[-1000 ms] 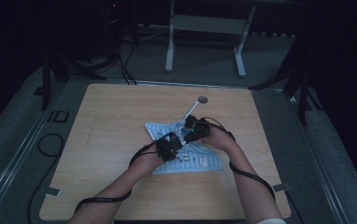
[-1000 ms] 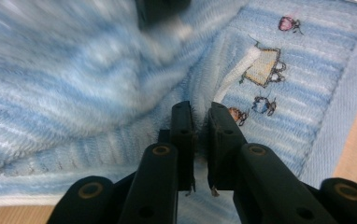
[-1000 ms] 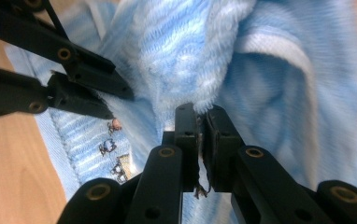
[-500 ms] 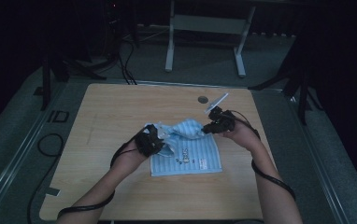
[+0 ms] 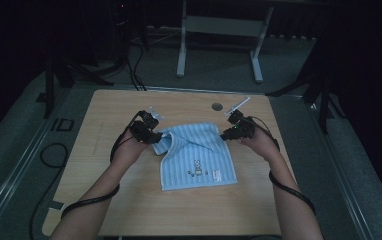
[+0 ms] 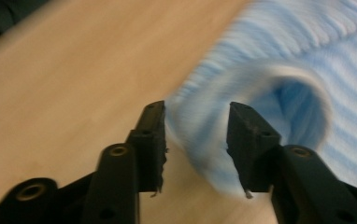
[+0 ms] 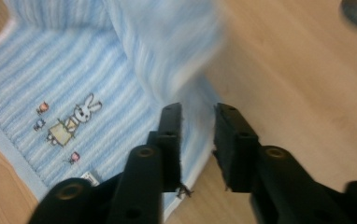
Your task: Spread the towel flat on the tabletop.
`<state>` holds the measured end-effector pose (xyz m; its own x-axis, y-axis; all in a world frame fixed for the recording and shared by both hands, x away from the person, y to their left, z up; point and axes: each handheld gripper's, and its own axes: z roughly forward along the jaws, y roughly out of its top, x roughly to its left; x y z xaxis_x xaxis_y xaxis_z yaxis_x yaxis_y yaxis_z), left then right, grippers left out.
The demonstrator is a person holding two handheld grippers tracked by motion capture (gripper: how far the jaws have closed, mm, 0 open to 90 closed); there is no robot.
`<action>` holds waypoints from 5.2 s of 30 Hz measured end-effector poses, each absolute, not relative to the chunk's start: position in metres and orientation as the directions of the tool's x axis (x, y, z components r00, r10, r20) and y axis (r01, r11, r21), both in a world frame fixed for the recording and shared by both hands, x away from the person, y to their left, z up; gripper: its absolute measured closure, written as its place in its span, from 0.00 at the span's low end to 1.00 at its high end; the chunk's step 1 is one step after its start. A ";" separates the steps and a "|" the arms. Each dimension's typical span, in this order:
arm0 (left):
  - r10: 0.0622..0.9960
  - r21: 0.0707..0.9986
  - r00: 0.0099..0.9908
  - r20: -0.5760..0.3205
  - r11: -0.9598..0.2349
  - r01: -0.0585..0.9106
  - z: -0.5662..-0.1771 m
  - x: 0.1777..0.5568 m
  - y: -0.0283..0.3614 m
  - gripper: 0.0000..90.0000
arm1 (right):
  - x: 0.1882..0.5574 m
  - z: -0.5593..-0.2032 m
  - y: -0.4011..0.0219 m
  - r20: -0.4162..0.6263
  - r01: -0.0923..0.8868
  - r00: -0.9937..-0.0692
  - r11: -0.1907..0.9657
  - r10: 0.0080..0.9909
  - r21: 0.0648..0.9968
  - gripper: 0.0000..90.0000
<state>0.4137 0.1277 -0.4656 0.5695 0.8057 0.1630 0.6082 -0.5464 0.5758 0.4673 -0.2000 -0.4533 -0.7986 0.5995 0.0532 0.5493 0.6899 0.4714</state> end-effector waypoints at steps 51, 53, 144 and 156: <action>0.663 0.597 0.700 -0.265 -0.457 0.660 -0.489 0.362 0.116 0.97 | 0.396 -0.472 -0.237 0.101 0.598 -0.761 0.632 0.641 0.493 0.96; 0.646 0.572 0.709 -0.281 -0.481 0.665 -0.500 0.351 0.115 0.97 | 0.384 -0.485 -0.236 0.094 0.595 -0.767 0.647 0.635 0.477 0.95; 0.689 0.502 0.698 -0.197 -0.541 0.675 -0.496 0.404 0.154 0.52 | 0.373 -0.504 -0.213 0.034 0.600 -0.763 0.687 0.646 0.410 0.77; 0.739 0.473 0.652 -0.168 -0.520 0.711 -0.523 0.466 0.117 0.52 | 0.386 -0.522 -0.194 0.015 0.570 -0.798 0.747 0.602 0.342 0.91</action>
<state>0.4662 0.1169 -0.5229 0.6524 0.7389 -0.1683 0.7110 -0.5200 0.4734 0.3861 -0.1935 -0.5222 -0.7980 0.6025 0.0153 0.5704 0.7468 0.3420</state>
